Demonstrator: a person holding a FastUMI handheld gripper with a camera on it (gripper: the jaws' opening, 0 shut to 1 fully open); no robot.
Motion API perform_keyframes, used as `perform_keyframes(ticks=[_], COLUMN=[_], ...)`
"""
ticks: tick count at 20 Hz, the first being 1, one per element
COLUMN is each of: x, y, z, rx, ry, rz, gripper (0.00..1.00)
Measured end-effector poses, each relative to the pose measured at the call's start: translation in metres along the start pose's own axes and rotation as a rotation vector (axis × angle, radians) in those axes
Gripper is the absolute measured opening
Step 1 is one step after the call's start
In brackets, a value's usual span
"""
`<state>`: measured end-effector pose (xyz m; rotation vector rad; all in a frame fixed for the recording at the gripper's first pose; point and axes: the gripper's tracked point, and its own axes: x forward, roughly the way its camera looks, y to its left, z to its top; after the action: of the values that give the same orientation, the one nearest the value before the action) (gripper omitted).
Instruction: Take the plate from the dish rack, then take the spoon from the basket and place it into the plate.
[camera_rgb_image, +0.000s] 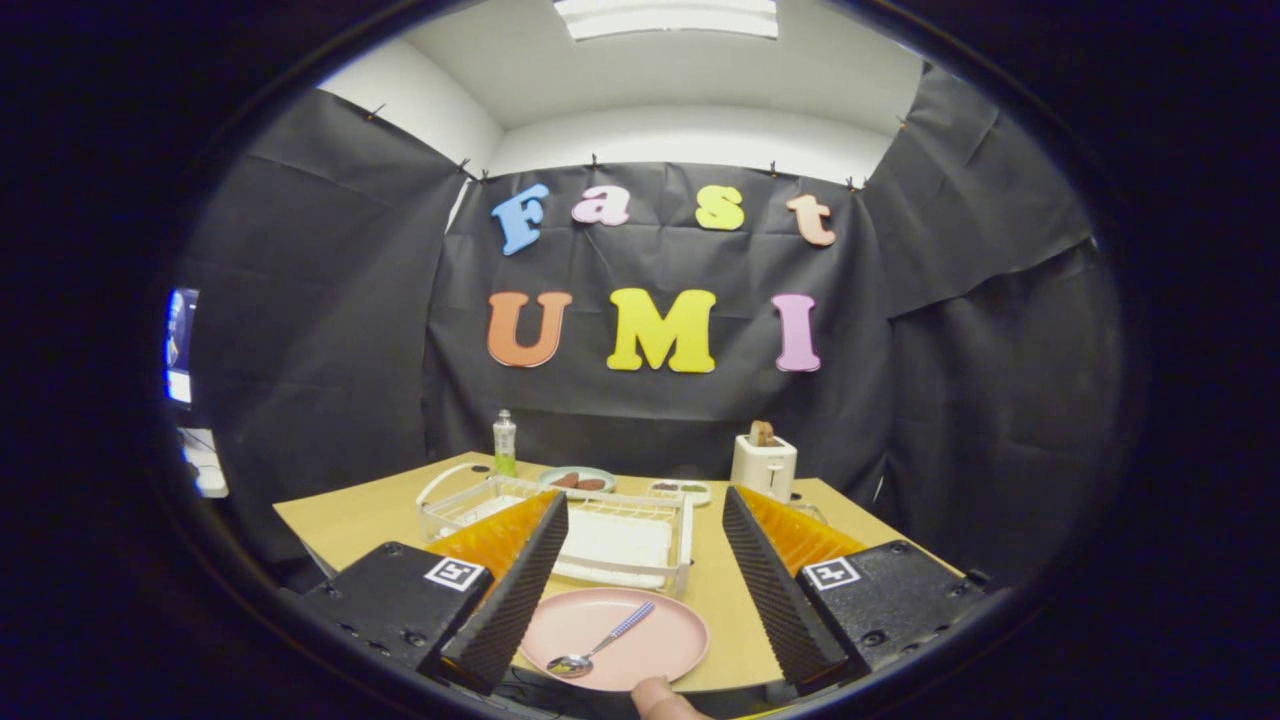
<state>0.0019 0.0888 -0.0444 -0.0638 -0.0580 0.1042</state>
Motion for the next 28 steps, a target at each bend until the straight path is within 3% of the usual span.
perform_keyframes(ticks=[13,21,28], x=[-0.027,-0.022,-0.021], y=[-0.064,-0.066,-0.060], z=[0.026,0.019,0.019], rx=[0.024,0.072,0.038], ry=[-0.020,0.022,0.008], rz=[-0.125,-0.089,-0.076], gripper=[1.00,1.00,1.00])
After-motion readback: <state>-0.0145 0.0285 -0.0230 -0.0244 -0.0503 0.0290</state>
